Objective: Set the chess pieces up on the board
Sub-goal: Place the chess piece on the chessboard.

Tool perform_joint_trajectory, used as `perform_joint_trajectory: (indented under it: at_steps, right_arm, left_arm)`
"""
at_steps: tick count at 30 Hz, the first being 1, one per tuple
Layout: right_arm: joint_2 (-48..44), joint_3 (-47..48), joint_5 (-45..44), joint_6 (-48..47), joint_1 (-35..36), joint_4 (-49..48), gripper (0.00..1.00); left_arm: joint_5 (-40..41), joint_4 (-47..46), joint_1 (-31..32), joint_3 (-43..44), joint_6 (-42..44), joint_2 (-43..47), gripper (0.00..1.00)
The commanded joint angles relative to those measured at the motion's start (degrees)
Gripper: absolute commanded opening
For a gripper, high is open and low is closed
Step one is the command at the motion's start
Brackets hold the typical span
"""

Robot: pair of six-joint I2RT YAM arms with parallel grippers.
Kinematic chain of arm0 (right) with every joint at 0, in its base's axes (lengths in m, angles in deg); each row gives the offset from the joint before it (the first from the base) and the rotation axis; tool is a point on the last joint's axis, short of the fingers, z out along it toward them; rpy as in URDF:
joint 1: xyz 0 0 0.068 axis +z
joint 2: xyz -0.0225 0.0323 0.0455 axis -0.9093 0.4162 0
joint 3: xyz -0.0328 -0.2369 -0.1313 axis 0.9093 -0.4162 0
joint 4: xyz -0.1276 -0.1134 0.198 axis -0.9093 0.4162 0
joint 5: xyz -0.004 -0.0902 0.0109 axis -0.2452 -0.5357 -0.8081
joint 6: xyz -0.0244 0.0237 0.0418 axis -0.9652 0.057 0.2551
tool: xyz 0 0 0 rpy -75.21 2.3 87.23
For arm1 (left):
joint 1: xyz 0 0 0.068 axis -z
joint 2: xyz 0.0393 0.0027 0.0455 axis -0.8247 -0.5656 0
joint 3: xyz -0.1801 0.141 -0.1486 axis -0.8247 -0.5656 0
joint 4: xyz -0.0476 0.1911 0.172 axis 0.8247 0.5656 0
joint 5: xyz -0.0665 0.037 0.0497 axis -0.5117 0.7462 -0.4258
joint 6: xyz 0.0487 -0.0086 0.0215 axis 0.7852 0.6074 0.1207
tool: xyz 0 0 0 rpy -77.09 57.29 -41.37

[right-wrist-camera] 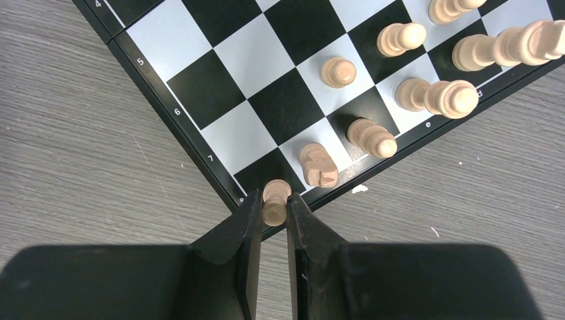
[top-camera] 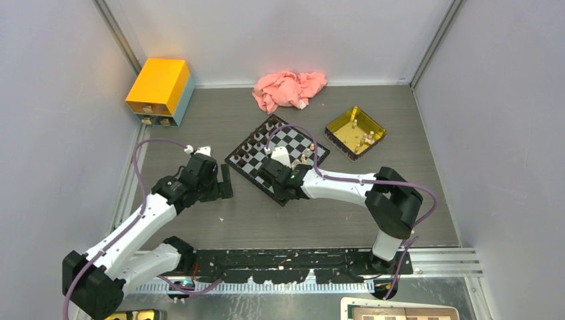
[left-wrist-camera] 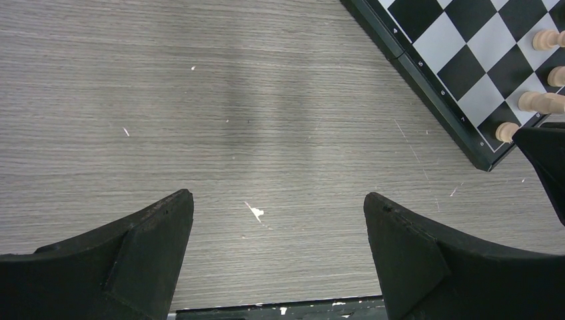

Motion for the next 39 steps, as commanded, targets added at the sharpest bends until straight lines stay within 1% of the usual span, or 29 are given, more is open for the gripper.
perform_joint_trajectory:
  at_steps: [1, 16, 18, 22, 24, 30, 39]
  right_arm:
    - [0.5, 1.2, -0.2, -0.4, -0.4, -2.1, 0.01]
    - [1.9, 2.1, 1.2, -0.9, -0.9, -2.0, 0.01]
    - [2.2, 2.2, 1.3, -0.9, -0.9, -1.8, 0.04]
    - [2.3, 2.2, 1.4, -0.9, -0.9, -1.2, 0.21]
    - [2.2, 2.1, 1.4, -0.8, -0.9, -0.9, 0.26]
    - [1.4, 2.1, 1.4, -0.7, -1.0, -0.3, 0.37]
    - [-1.1, 4.1, 1.0, -1.6, -0.9, 1.9, 0.39]
  left_arm:
    - [0.1, -2.8, 0.2, -0.1, 0.1, -0.2, 0.99]
    - [-0.1, -3.5, 0.2, -0.1, 0.2, -1.3, 0.99]
    - [-0.1, -3.6, 0.2, -0.1, 0.2, -1.3, 0.99]
    - [-0.1, -3.7, 0.2, -0.1, 0.2, -1.7, 1.00]
    - [-0.1, -3.8, 0.2, -0.2, 0.2, -1.7, 1.00]
    - [-0.3, -4.2, 0.2, -0.1, 0.2, -2.1, 1.00]
    - [-0.6, -4.6, 0.2, 0.2, -0.1, -2.4, 1.00]
